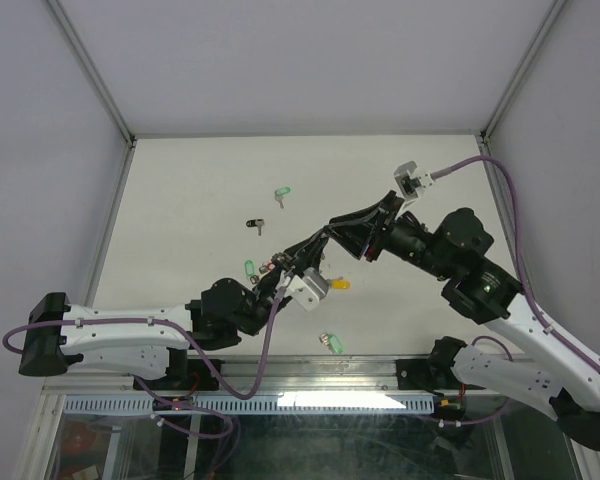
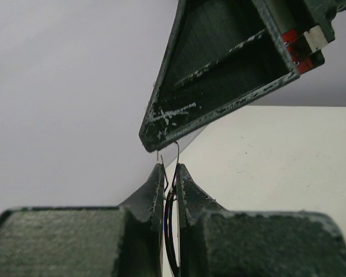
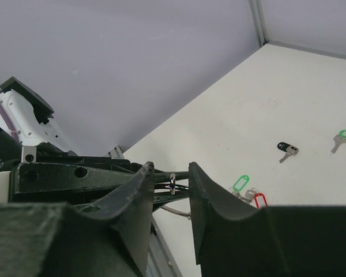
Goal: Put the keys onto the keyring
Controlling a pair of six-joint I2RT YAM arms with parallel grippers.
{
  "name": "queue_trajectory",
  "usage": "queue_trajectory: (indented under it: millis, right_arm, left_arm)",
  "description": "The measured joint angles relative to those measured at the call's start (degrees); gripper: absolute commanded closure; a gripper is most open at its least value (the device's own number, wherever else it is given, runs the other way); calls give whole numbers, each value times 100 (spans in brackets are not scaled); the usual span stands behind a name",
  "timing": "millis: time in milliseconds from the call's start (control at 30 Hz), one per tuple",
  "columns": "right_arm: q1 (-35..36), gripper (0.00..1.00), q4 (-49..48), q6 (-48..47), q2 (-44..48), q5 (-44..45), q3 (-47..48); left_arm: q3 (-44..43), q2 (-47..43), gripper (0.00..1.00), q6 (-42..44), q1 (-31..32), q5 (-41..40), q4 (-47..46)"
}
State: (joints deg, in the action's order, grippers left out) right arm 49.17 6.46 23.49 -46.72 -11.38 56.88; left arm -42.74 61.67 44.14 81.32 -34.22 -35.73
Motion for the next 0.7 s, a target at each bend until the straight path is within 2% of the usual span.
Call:
queue_trajectory:
  millis: [100,400,600,700]
  right_arm:
    - [0,59,-22,-87,179,232,-35]
    - [0,59,181,-238,605,1069,39]
    - [-2,60,1541,-310,-251,1620,1064]
    - [-105,60,2063,-332,-730,1690,1416]
  left_arm:
    - [0,0,100,2,0,0,44]
    - [0,0,100,37,0,4,105]
    - [0,-20,100,13,-81,35,350]
    - [4,-90,100,-72,-356,98,586]
